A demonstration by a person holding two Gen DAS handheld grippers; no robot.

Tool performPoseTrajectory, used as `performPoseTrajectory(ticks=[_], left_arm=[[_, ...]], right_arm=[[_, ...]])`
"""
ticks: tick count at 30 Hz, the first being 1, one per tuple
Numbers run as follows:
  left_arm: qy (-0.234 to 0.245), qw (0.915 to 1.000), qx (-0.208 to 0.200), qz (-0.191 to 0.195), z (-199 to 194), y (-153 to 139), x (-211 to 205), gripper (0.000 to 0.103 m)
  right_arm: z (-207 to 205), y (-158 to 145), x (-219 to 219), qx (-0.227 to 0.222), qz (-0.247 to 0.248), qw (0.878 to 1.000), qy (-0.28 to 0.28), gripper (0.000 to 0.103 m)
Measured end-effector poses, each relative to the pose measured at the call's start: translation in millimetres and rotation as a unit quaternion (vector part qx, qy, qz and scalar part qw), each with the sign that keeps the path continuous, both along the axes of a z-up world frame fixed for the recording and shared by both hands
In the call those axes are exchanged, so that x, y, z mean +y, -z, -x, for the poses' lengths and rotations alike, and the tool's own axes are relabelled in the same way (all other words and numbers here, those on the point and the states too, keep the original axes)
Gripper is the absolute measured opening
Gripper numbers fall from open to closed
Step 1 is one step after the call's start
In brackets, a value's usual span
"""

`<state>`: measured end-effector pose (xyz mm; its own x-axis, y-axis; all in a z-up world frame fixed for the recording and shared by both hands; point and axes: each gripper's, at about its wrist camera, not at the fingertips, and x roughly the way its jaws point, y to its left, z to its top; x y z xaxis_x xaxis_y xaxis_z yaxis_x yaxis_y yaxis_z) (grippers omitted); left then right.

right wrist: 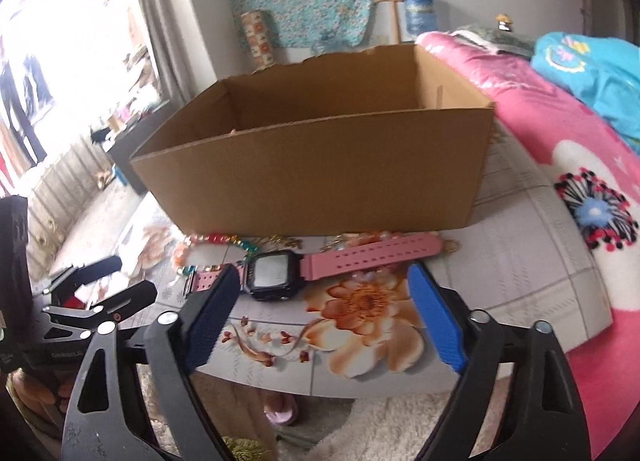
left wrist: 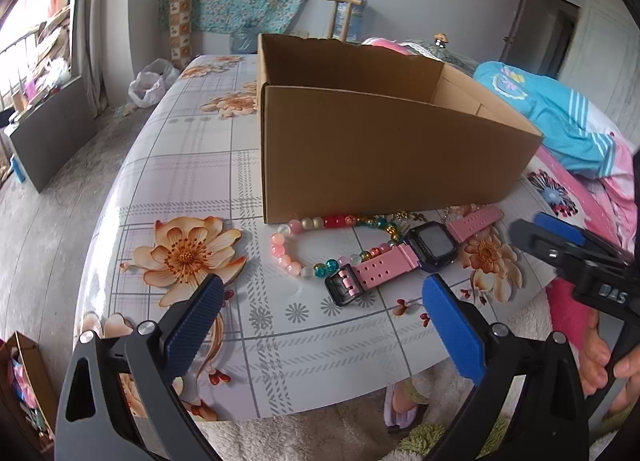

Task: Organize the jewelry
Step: 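Close the right tool on the pink smartwatch face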

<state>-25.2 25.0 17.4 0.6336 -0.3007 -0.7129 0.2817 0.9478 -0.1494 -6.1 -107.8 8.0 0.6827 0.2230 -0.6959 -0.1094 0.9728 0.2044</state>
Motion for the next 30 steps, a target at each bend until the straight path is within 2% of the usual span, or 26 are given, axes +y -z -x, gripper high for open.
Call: performPoseTrajectory(ticks=[1, 4, 7, 10, 12, 15, 19, 22, 25, 30], left_arm=[[0.006, 1.0, -0.002, 0.001, 1, 0, 0, 0.097], [0.024, 0.9997, 0.002, 0.001, 2, 3, -4, 0.097], [0.034, 0.9994, 0.002, 0.002, 4, 4, -6, 0.097], [0.039, 0.999, -0.02, -0.013, 8, 2, -9, 0.096], [0.045, 0.9982, -0.033, -0.021, 11, 0, -12, 0.092], [0.058, 0.9972, -0.04, -0.023, 16, 0, -15, 0.084], [0.087, 0.9945, -0.046, -0.036, 19, 2, -26, 0.069], [0.109, 0.9921, -0.044, -0.044, 20, 4, -35, 0.061], [0.124, 0.9889, -0.053, -0.061, 23, 5, -43, 0.059], [0.152, 0.9775, -0.083, -0.12, 34, 10, -63, 0.059]], right_arm=[[-2, 1, 6, 0.001, 0.01, 1.0, -0.014, 0.066], [-12, 3, 28, -0.005, 0.057, 0.994, -0.097, 0.066], [-22, 5, 51, -0.007, 0.104, 0.975, -0.196, 0.065], [-39, 12, 61, 0.021, 0.125, 0.96, -0.25, 0.065], [-50, 16, 65, 0.045, 0.127, 0.949, -0.284, 0.065], [-56, 24, 74, 0.066, 0.161, 0.931, -0.32, 0.065], [-61, 33, 83, 0.091, 0.189, 0.915, -0.345, 0.06], [-64, 34, 81, 0.104, 0.182, 0.912, -0.353, 0.055], [-66, 34, 85, 0.11, 0.191, 0.905, -0.365, 0.054], [-64, 29, 84, 0.143, 0.148, 0.902, -0.38, 0.054]])
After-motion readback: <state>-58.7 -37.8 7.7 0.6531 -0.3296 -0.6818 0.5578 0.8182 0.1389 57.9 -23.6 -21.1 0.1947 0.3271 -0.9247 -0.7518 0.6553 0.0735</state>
